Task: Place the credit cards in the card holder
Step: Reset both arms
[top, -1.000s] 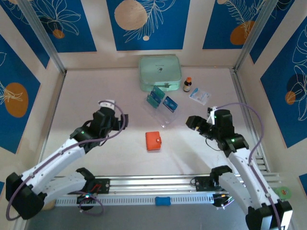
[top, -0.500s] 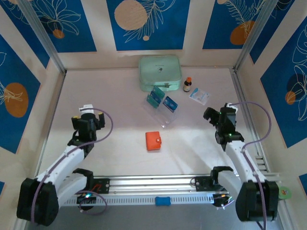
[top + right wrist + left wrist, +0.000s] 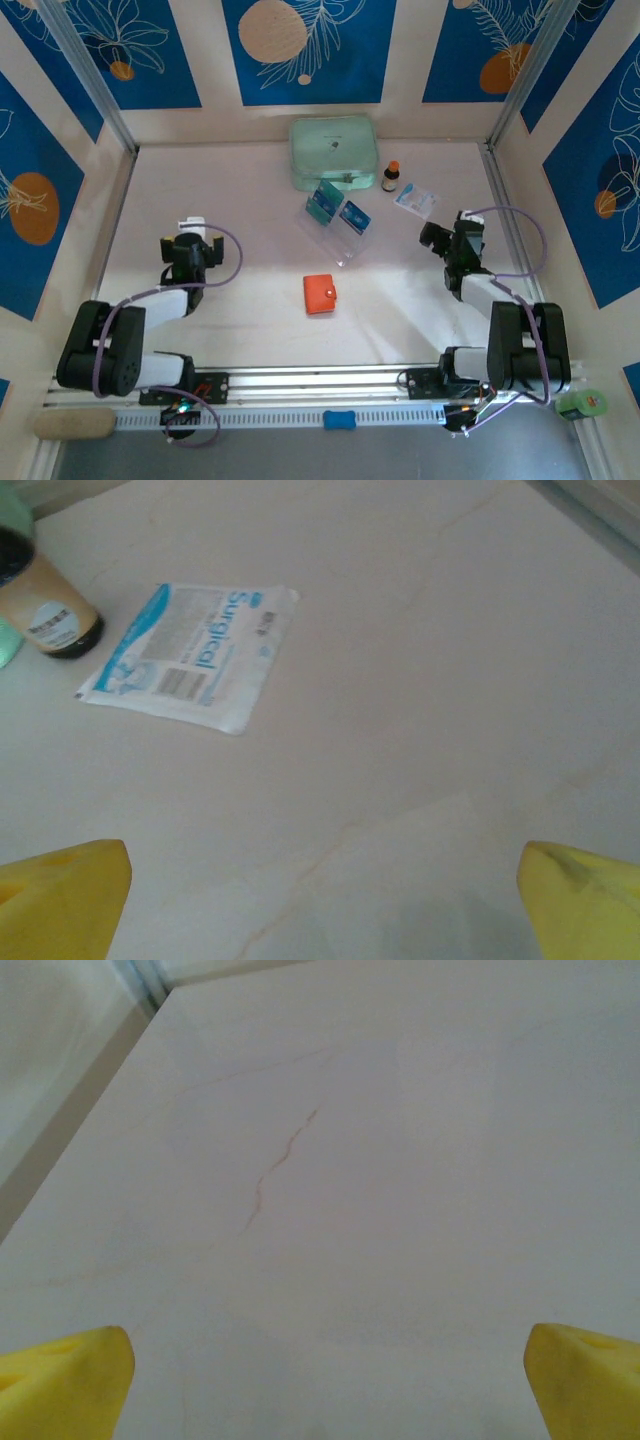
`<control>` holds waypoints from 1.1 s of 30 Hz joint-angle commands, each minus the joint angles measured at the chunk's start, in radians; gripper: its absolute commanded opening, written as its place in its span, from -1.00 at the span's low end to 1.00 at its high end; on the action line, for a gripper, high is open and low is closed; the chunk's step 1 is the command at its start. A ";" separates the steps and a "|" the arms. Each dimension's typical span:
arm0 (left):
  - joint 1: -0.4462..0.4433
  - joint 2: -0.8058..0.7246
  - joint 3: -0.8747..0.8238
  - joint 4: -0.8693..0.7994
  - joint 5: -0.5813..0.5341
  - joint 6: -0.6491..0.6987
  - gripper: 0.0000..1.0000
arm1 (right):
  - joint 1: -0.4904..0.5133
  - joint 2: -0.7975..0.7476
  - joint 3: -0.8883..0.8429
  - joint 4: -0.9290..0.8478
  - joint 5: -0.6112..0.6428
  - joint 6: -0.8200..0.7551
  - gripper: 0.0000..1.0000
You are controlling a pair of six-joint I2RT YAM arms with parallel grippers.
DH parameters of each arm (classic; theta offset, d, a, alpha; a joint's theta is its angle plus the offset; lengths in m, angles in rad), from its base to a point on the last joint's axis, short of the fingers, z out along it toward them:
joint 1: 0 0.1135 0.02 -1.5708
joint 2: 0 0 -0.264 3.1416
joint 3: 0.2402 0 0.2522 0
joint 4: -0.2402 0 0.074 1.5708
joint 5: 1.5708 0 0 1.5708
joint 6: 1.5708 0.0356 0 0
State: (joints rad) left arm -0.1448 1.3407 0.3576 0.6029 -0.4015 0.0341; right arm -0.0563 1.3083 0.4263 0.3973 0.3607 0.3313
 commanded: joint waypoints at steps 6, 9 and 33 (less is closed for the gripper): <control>0.021 0.148 0.021 0.263 0.167 0.018 0.99 | 0.030 0.113 -0.028 0.344 -0.107 -0.124 0.98; 0.022 0.216 0.006 0.355 0.183 0.022 0.99 | 0.059 0.165 -0.051 0.446 -0.132 -0.173 0.98; 0.059 0.235 0.032 0.317 0.260 0.004 1.00 | 0.075 0.223 -0.012 0.421 -0.156 -0.207 0.98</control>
State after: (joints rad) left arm -0.0982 1.5620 0.3691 0.9016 -0.1600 0.0357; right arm 0.0204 1.5272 0.3870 0.8043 0.2195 0.1444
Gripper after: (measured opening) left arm 0.998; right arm 0.991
